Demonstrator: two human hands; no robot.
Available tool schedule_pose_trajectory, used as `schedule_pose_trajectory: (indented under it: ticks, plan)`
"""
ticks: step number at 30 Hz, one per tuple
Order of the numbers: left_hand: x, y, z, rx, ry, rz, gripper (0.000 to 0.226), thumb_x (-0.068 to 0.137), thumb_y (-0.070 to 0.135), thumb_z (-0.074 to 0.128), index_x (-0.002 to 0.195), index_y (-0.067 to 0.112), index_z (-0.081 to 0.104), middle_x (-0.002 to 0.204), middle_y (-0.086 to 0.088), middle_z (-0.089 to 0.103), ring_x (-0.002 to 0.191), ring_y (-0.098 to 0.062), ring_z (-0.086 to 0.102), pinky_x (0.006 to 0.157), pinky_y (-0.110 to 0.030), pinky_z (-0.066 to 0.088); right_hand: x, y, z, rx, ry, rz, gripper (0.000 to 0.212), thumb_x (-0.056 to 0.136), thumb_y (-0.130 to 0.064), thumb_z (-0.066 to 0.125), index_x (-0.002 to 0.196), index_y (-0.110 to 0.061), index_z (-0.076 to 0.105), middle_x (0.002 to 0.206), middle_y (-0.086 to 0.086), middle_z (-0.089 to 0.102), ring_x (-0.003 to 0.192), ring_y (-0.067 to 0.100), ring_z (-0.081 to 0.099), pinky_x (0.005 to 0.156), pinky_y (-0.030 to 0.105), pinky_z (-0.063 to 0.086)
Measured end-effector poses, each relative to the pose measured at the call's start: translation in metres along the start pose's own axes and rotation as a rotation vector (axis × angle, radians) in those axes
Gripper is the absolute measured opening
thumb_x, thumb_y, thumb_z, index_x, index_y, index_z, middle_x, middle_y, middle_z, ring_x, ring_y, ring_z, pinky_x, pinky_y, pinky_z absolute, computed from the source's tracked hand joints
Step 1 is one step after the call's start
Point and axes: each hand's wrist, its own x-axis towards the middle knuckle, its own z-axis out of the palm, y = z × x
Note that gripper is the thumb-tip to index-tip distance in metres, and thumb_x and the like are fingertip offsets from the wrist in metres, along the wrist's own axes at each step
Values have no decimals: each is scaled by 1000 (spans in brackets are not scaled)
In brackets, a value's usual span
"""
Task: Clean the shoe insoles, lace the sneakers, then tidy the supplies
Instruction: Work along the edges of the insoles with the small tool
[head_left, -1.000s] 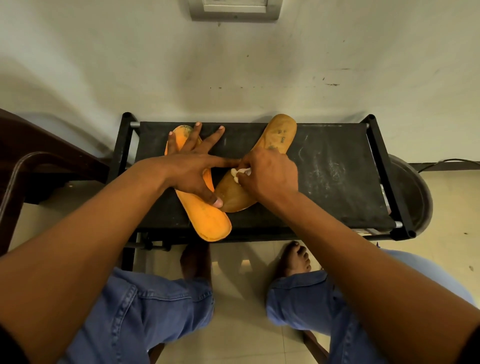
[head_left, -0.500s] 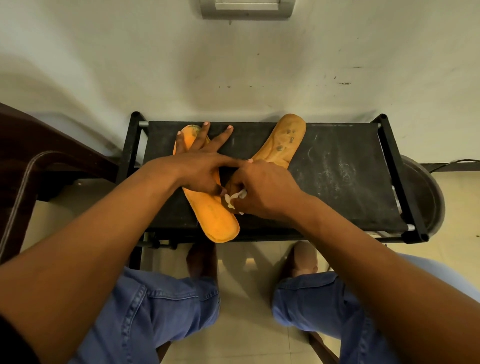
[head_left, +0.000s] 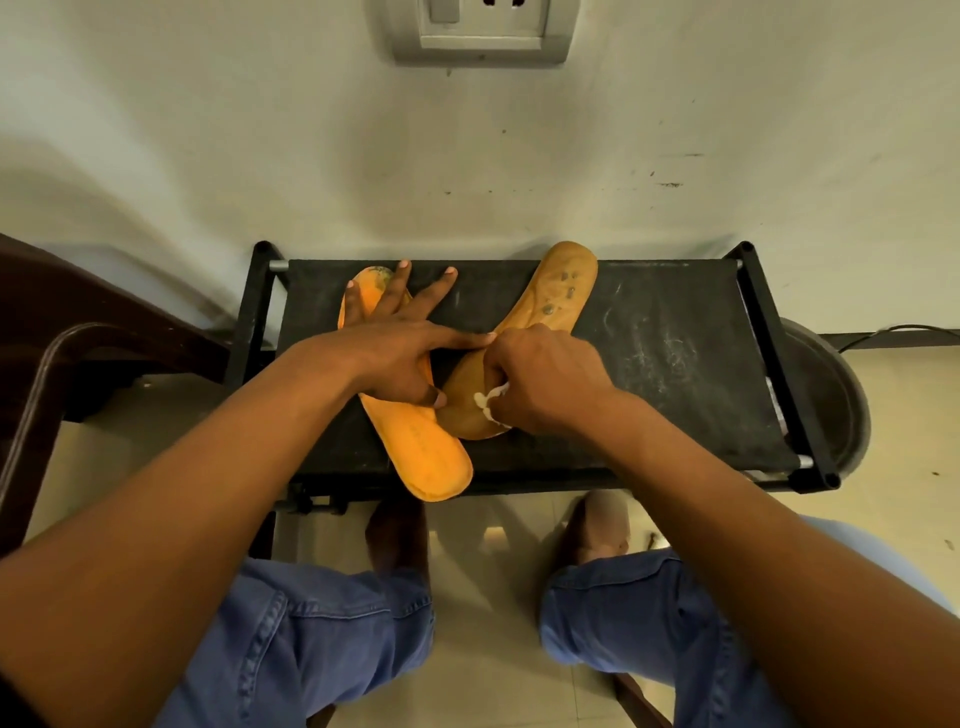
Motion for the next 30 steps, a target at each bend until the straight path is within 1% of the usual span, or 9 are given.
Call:
schedule_pose_trajectory:
  ticks: [3, 5, 8, 10, 13, 16, 23, 27, 30]
  plan:
    - [1, 4, -4, -36, 9, -1, 82, 83, 41, 78, 143, 67, 30, 165, 13, -25, 151, -31, -29, 116, -69, -6, 3, 7, -6, 130, -76, 22, 14, 79, -32, 76, 89, -26, 68, 93, -2, 67, 85, 20, 65, 73, 42, 60]
    - [3, 10, -6, -116, 165, 48, 68, 83, 37, 77, 142, 54, 47, 168, 2, 11, 155, -33, 4, 122, -60, 16, 8, 21, -18, 269, -76, 93, 10, 75, -28, 76, 82, -23, 71, 84, -2, 69, 80, 19, 68, 71, 43, 62]
    - [6, 33, -3, -153, 459, 41, 52, 81, 57, 60, 129, 38, 63, 128, 1, 58, 121, -28, 54, 97, -46, 48, 15, 51, -35, 449, 91, 241, 10, 72, -27, 78, 77, -20, 73, 78, 1, 72, 75, 18, 70, 69, 40, 62]
    - [6, 56, 2, -142, 502, -66, 65, 76, 74, 50, 125, 34, 63, 117, 2, 61, 109, -27, 58, 86, -46, 52, 17, 68, -44, 540, 240, 318, 8, 74, -27, 80, 77, -23, 74, 79, -3, 72, 75, 14, 69, 67, 34, 59]
    - [10, 89, 12, -52, 422, -220, 90, 67, 89, 51, 131, 26, 58, 134, -5, 54, 123, -33, 51, 92, -50, 50, 18, 88, -49, 631, 391, 406, 5, 76, -23, 79, 80, -22, 76, 81, -4, 72, 75, 12, 68, 60, 25, 49]
    - [17, 105, 13, 15, 453, -266, 95, 64, 85, 64, 131, 19, 55, 137, -11, 52, 125, -36, 50, 94, -49, 49, 19, 96, -46, 661, 434, 423, 6, 78, -26, 79, 82, -22, 77, 82, -5, 73, 77, 11, 67, 62, 24, 48]
    - [31, 101, 11, -163, 456, -287, 98, 59, 74, 80, 132, 15, 51, 132, -14, 54, 118, -37, 55, 92, -47, 52, 24, 99, -47, 748, 485, 419, 7, 78, -28, 80, 76, -28, 74, 79, -8, 72, 76, 9, 68, 64, 24, 51]
    - [31, 94, -5, -375, 417, -190, 63, 73, 57, 81, 120, 21, 60, 115, -5, 60, 101, -27, 62, 79, -39, 53, 27, 97, -47, 771, 511, 395, 7, 80, -27, 80, 77, -28, 73, 81, -8, 72, 78, 10, 69, 69, 27, 57]
    - [30, 81, -20, -673, 328, -112, 27, 91, 39, 72, 114, 25, 70, 107, 3, 71, 98, -17, 67, 89, -41, 56, 27, 98, -47, 799, 533, 372, 7, 81, -27, 81, 80, -25, 75, 81, -7, 73, 77, 9, 69, 71, 29, 59]
